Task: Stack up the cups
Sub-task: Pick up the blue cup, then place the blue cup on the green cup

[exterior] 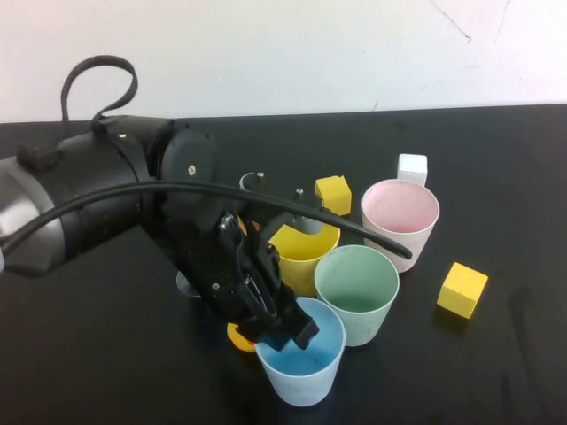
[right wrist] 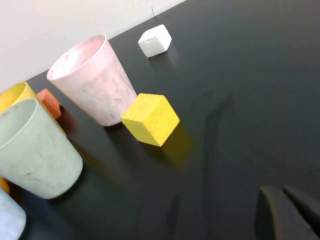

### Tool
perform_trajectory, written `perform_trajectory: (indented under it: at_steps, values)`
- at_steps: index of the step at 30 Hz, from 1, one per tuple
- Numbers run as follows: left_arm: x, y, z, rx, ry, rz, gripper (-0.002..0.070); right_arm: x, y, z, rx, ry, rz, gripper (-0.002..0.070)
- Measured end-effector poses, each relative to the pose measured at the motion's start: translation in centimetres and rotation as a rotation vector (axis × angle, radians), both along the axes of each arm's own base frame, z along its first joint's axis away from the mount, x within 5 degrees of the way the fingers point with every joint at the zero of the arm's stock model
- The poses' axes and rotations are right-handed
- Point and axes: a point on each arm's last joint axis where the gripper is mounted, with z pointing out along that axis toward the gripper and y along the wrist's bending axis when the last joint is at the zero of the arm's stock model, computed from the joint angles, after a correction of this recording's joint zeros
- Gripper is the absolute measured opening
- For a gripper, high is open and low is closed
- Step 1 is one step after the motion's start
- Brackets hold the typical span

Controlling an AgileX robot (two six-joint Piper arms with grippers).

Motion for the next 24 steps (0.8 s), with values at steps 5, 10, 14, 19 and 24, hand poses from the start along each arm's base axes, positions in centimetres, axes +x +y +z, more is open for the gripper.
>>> perform_trajectory:
  at_steps: [5,10,14,19,24]
  values:
    - [0.1,0.0,1.2,-0.007,-0.031,-0.007,0.0023,0.0,0.0,0.0,-0.001,0.000,0.000,-0.0002]
    - [-1.0,0.7,5.8,-0.029,-0.064,-0.035,0.0010,0.0,0.0,0.0,-0.001,0.000,0.000,-0.0002]
    - [-2.2,1.4,9.8,-0.073,-0.124,-0.039,0.0009,0.0,0.0,0.0,-0.001,0.000,0.000,-0.0002]
    - [-2.4,1.3,12.6,-0.157,-0.220,-0.028,0.0009,0.0,0.0,0.0,-0.001,0.000,0.000,-0.0002]
    - [-0.9,0.3,12.3,-0.211,-0.262,-0.003,0.0009,0.0,0.0,0.0,-0.001,0.000,0.000,-0.0002]
